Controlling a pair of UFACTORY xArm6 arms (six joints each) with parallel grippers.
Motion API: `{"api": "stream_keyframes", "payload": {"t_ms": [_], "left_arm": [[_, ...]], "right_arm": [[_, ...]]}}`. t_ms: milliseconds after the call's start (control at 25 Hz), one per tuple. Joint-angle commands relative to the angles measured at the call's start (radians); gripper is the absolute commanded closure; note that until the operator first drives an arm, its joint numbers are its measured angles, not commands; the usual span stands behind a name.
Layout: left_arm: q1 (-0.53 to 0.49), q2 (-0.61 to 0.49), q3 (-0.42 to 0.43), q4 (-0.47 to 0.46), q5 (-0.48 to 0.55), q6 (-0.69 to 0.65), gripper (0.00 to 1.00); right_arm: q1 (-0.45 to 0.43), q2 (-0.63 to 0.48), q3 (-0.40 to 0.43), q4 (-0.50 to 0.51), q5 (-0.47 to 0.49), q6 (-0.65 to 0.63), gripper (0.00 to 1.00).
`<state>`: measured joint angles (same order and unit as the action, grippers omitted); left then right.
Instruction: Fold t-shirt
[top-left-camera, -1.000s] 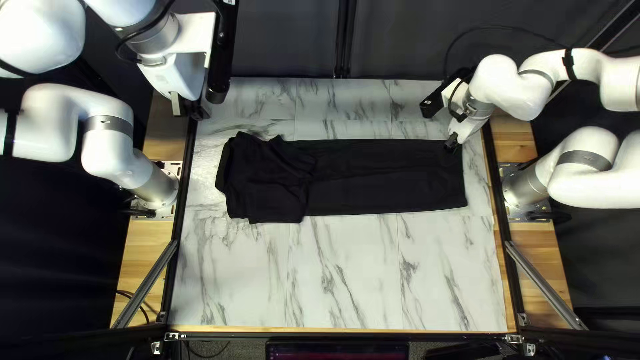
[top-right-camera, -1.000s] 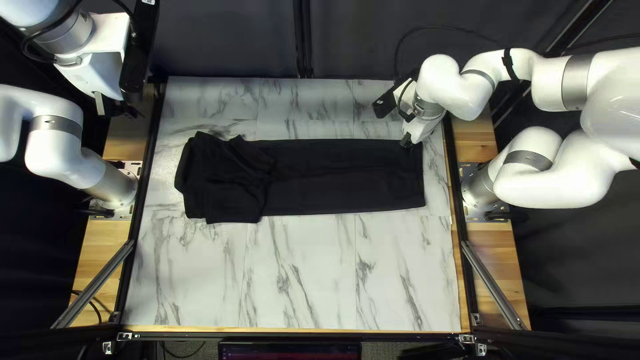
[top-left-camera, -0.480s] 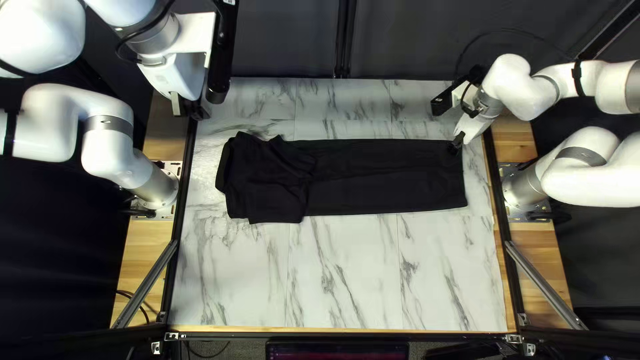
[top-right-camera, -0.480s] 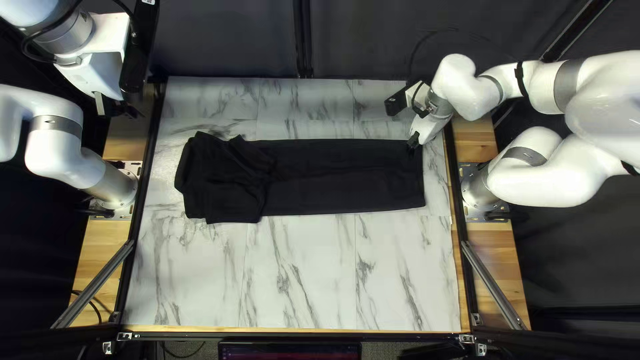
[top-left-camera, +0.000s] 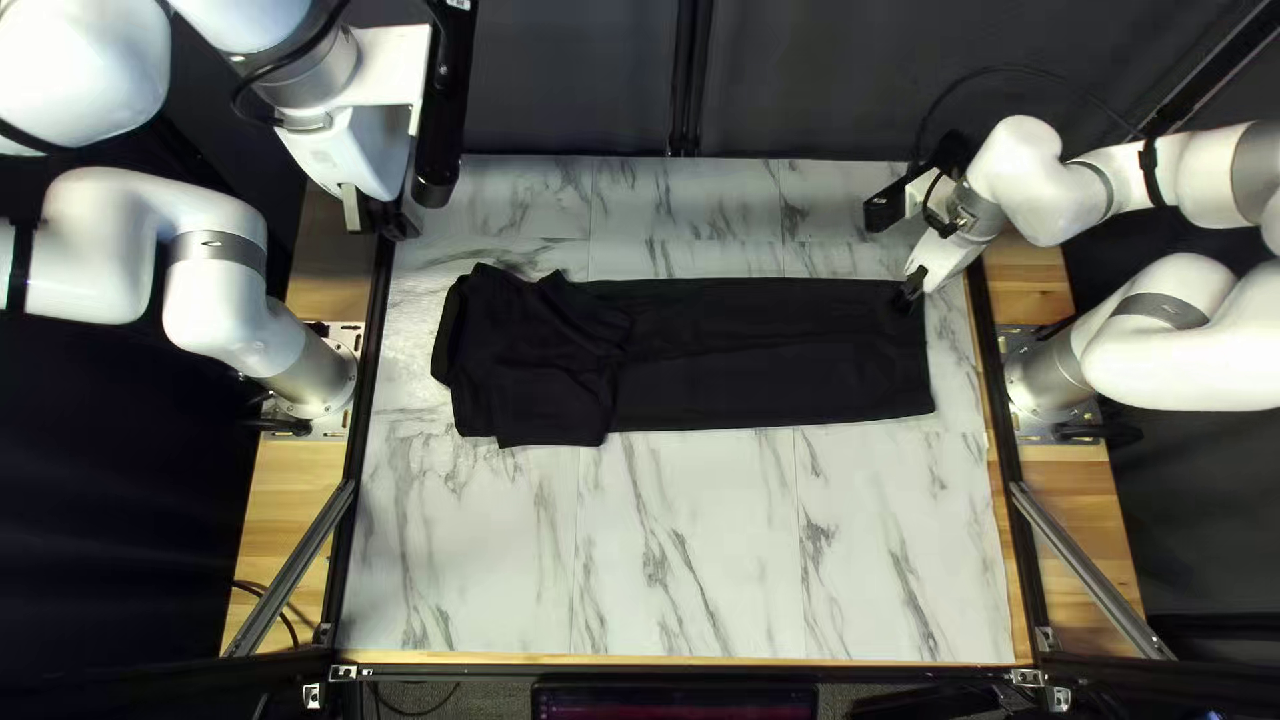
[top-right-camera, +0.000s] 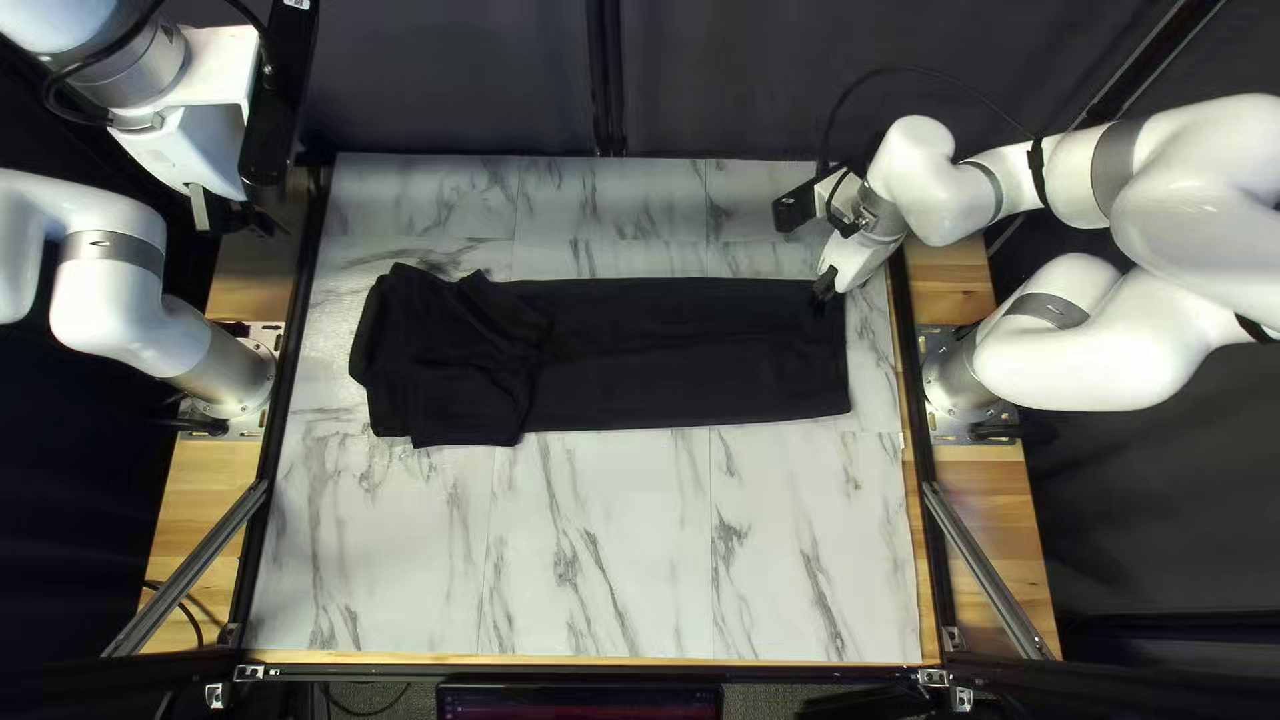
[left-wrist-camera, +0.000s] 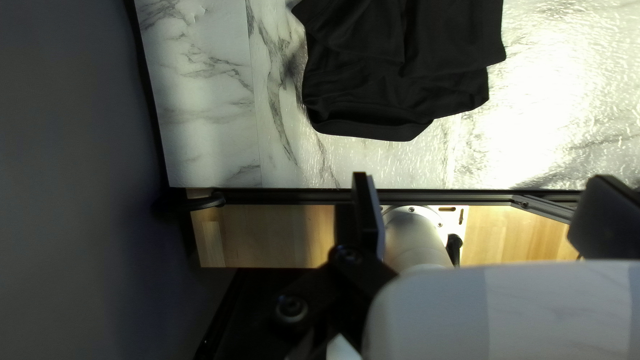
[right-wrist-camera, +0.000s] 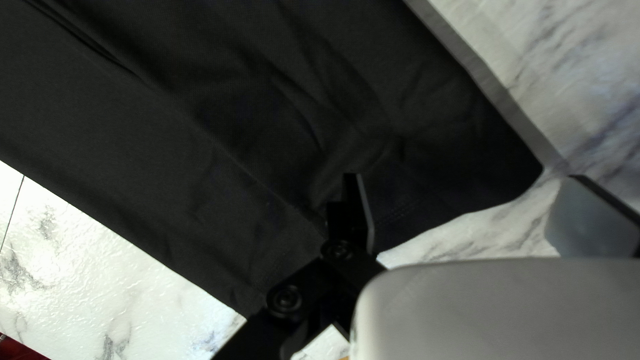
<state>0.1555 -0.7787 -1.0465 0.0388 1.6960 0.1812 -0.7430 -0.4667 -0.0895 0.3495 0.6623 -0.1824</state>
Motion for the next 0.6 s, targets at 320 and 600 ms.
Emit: {"api": "stream_keyframes", "payload": {"t_ms": [320,600], "left_arm": [[0.000,0.000,0.000,0.000,0.000,0.000,0.00],[0.000,0.000,0.000,0.000,0.000,0.000,0.00]], "right_arm": [[0.009,-0.023,0.008,0.007,0.005,0.001,1.00],[0.082,-0.140,-0.006,-0.049,0.088,0.132,1.00]]}}
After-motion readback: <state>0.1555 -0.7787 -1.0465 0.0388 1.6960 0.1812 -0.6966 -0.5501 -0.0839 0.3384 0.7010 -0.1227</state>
